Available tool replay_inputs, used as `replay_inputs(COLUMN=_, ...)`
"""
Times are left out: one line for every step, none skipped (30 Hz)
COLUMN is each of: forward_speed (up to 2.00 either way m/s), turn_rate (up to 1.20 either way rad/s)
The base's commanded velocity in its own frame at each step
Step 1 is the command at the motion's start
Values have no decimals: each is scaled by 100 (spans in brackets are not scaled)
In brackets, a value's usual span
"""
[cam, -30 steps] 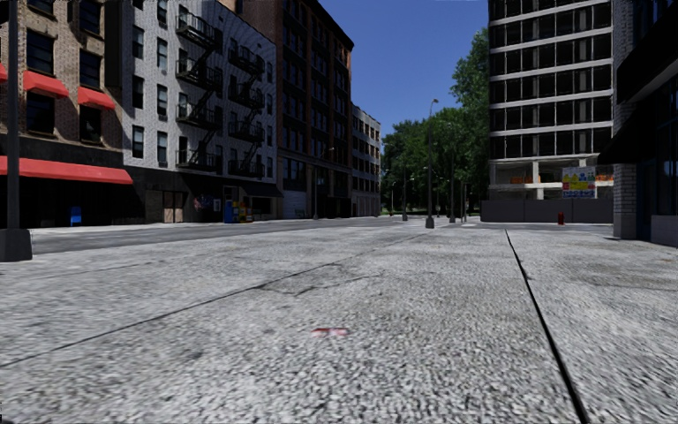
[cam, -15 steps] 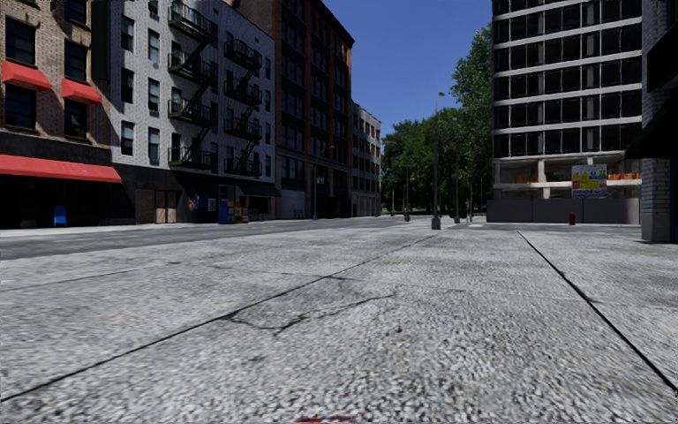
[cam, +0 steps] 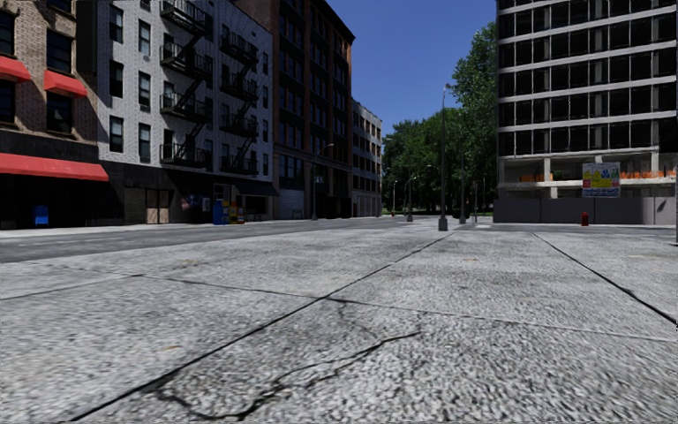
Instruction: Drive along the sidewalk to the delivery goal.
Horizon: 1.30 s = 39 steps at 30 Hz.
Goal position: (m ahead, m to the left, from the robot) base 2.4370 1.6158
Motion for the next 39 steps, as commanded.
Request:
replay_inputs(forward_speed=200, turn_rate=0)
replay_inputs(forward_speed=200, turn_rate=0)
replay_inputs(forward_speed=200, turn_rate=0)
replay_inputs(forward_speed=200, turn_rate=0)
replay_inputs(forward_speed=200, turn_rate=0)
replay_inputs(forward_speed=200, turn_rate=0)
replay_inputs(forward_speed=200, turn_rate=0)
replay_inputs(forward_speed=200, turn_rate=0)
replay_inputs(forward_speed=200, turn_rate=0)
replay_inputs(forward_speed=200, turn_rate=4)
replay_inputs(forward_speed=200, turn_rate=20)
replay_inputs(forward_speed=200, turn_rate=20)
replay_inputs(forward_speed=200, turn_rate=41)
replay_inputs(forward_speed=200, turn_rate=67)
replay_inputs(forward_speed=200, turn_rate=93)
replay_inputs(forward_speed=200, turn_rate=110)
replay_inputs(forward_speed=200, turn_rate=110)
replay_inputs(forward_speed=200, turn_rate=115)
replay_inputs(forward_speed=200, turn_rate=116)
replay_inputs(forward_speed=200, turn_rate=117)
replay_inputs(forward_speed=200, turn_rate=117)
replay_inputs(forward_speed=200, turn_rate=117)
replay_inputs(forward_speed=200, turn_rate=117)
replay_inputs(forward_speed=200, turn_rate=117)
replay_inputs(forward_speed=200, turn_rate=115)
replay_inputs(forward_speed=200, turn_rate=69)
replay_inputs(forward_speed=200, turn_rate=69)
replay_inputs(forward_speed=200, turn_rate=44)
replay_inputs(forward_speed=200, turn_rate=1)
replay_inputs(forward_speed=200, turn_rate=0)
replay_inputs(forward_speed=200, turn_rate=0)
replay_inputs(forward_speed=200, turn_rate=0)
replay_inputs(forward_speed=200, turn_rate=0)
replay_inputs(forward_speed=200, turn_rate=0)
replay_inputs(forward_speed=200, turn_rate=0)
replay_inputs(forward_speed=200, turn_rate=0)
replay_inputs(forward_speed=200, turn_rate=0)
replay_inputs(forward_speed=200, turn_rate=0)
replay_inputs(forward_speed=200, turn_rate=0)
